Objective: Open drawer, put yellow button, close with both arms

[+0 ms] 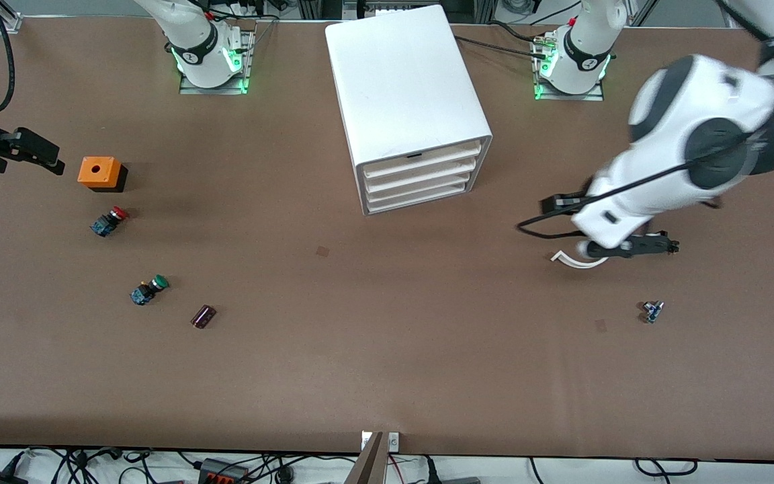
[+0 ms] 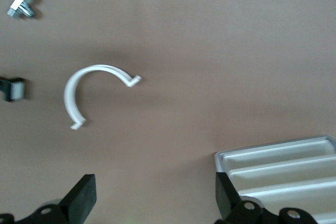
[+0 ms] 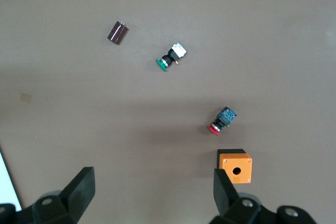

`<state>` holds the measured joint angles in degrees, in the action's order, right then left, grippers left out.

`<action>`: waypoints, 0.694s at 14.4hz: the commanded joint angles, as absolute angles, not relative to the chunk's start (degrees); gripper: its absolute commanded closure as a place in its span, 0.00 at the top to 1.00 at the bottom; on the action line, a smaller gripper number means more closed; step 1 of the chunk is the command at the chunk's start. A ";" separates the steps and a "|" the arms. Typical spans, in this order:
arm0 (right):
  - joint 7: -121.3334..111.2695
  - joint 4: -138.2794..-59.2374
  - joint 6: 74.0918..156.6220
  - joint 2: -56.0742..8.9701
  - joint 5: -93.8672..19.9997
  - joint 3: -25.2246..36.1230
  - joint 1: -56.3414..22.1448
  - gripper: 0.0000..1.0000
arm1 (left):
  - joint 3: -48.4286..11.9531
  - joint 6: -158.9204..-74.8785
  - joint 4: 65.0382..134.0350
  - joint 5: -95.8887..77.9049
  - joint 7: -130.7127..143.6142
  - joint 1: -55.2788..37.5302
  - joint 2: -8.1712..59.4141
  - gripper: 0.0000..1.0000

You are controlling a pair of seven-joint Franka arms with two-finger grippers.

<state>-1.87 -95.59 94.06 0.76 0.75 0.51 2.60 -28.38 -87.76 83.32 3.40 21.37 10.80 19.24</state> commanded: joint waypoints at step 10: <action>-1.67 -96.33 93.78 1.85 1.23 0.35 2.29 1.00 | -4.14 -97.44 98.49 1.08 -3.34 1.85 -0.42 1.00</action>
